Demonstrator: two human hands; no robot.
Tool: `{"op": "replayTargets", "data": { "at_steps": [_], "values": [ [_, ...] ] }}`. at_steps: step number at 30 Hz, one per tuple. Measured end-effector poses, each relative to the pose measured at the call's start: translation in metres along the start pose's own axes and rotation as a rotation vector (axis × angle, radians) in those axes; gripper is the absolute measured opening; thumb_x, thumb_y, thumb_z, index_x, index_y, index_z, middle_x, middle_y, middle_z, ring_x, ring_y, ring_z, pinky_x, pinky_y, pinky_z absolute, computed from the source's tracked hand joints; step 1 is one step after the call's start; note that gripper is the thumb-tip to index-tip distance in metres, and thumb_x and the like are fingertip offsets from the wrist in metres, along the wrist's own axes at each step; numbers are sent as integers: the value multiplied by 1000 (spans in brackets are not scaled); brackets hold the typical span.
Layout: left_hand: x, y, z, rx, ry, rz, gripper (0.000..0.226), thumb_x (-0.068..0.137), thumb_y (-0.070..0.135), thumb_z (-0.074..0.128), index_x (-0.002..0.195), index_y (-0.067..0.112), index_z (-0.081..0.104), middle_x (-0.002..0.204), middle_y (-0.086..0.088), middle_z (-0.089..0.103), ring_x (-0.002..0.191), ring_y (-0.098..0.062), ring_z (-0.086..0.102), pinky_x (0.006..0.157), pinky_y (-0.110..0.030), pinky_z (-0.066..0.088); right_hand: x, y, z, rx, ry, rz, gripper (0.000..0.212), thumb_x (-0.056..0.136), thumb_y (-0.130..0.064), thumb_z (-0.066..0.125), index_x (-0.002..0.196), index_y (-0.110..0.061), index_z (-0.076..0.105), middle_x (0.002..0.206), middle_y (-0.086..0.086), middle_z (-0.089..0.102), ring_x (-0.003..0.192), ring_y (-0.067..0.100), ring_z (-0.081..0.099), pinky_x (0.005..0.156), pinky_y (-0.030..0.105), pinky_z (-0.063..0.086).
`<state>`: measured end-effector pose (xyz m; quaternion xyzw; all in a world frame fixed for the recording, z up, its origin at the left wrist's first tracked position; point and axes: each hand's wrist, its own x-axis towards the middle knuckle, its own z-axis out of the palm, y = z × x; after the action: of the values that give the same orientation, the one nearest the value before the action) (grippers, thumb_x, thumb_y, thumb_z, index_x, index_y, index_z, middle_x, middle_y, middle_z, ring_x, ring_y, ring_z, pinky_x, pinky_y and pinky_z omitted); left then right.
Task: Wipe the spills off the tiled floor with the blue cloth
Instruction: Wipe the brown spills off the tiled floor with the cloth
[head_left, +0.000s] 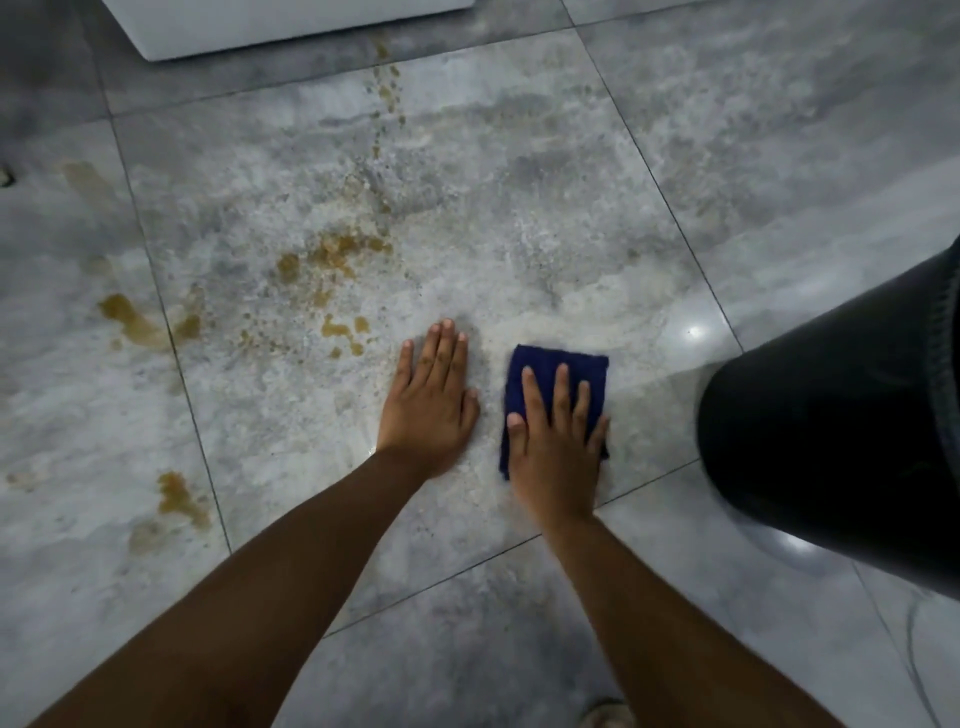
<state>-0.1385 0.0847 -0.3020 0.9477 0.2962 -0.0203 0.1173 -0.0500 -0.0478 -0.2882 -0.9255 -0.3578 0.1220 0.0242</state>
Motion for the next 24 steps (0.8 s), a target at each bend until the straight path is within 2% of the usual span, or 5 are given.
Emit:
{"op": "replayTargets", "data": {
  "at_steps": [4, 9, 16, 21, 24],
  "values": [
    [0, -1, -1, -9, 1, -1, 65, 96, 38, 15, 150, 3, 12, 159, -15, 7, 147, -24, 0, 119, -44, 0, 26, 45, -13, 14, -65, 137, 57, 101, -44, 25, 152, -33, 5, 161, 5, -1, 147, 29, -3, 116, 57, 2],
    [-2, 0, -1, -4, -9, -8, 65, 97, 39, 14, 151, 4, 8, 159, -14, 5, 147, -23, -4, 119, -43, -2, -43, 24, 3, 93, -12, 355, 57, 97, -46, 18, 151, -31, 8, 159, 11, 12, 146, 36, 9, 113, 60, 8],
    [1, 0, -1, -8, 4, 2, 63, 98, 37, 19, 150, 3, 14, 159, -15, 10, 147, -24, 2, 118, -43, -1, 12, 29, -7, -25, -27, 47, 55, 99, -47, 23, 152, -32, 13, 160, 7, 11, 146, 33, 8, 113, 59, 10],
    [0, -3, 2, 7, 12, 8, 63, 99, 36, 22, 150, 3, 11, 159, -15, 7, 147, -25, 0, 118, -44, 1, -21, 30, 4, 54, 52, 279, 57, 97, -46, 23, 151, -29, 16, 158, 12, 18, 144, 37, 16, 112, 63, 14],
    [-1, -3, 2, 13, -9, -7, 64, 99, 39, 14, 151, 5, 0, 158, -12, -7, 147, -23, -10, 119, -44, -3, -48, -10, 13, 32, 23, 105, 58, 96, -45, 24, 151, -27, 24, 157, 12, 21, 143, 37, 19, 111, 60, 13]
  ]
}}
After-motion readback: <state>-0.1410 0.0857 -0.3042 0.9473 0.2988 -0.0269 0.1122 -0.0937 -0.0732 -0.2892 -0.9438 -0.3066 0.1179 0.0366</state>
